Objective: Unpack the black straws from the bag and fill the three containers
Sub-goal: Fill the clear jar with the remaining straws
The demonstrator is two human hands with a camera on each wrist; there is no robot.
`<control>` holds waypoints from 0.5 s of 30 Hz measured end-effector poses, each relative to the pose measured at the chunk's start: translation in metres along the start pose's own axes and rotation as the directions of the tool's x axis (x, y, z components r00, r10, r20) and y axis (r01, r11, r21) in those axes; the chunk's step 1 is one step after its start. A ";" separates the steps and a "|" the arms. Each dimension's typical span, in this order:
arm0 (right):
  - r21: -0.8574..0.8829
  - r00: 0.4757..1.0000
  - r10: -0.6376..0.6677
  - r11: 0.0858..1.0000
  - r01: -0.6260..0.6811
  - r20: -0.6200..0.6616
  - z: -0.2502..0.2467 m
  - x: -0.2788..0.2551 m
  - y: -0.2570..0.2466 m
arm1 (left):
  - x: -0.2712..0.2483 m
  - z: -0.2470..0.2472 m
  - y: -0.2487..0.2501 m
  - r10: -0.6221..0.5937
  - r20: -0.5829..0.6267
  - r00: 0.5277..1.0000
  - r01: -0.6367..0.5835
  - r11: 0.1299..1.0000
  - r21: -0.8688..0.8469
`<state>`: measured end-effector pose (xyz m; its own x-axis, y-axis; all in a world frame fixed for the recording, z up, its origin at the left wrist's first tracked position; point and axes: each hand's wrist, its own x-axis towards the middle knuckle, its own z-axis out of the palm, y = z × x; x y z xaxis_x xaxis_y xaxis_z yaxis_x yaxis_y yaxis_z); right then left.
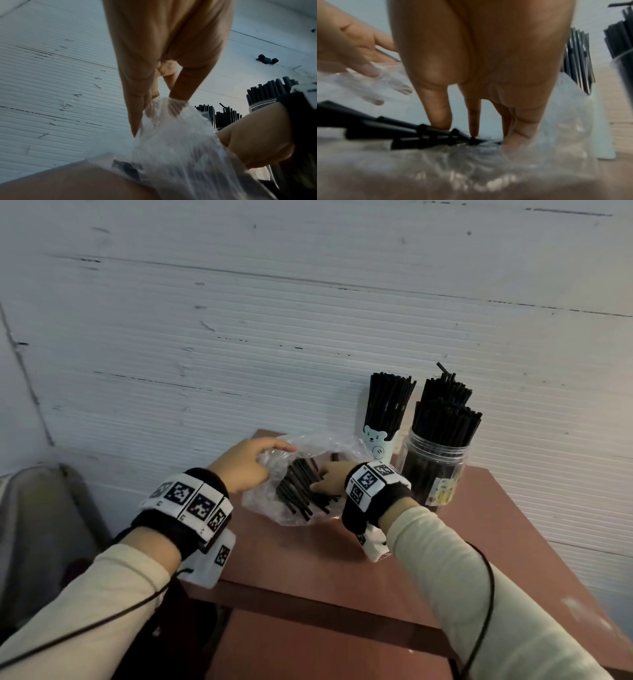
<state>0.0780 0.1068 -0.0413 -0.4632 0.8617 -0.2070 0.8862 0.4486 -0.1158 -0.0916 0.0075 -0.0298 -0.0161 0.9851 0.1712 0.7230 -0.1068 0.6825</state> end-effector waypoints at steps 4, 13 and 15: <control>0.008 0.998 -0.066 0.998 0.066 -0.004 0.004 -0.002 0.000 | 0.004 0.002 0.000 0.006 -0.031 1.000 -0.008 0.999 -0.053; -0.149 0.937 -0.299 0.950 0.274 -0.182 -0.001 -0.007 -0.009 | 0.008 0.001 0.000 0.006 -0.056 0.998 -0.008 0.999 -0.041; -0.196 0.922 -0.346 0.930 0.312 -0.174 0.000 -0.005 -0.011 | 0.008 0.000 0.003 -0.003 -0.049 0.999 0.001 0.999 -0.050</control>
<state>0.0710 0.0978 -0.0386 -0.7324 0.6807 0.0186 0.6809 0.7321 0.0188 -0.0895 0.0148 -0.0266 -0.0525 0.9776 0.2036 0.6876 -0.1125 0.7174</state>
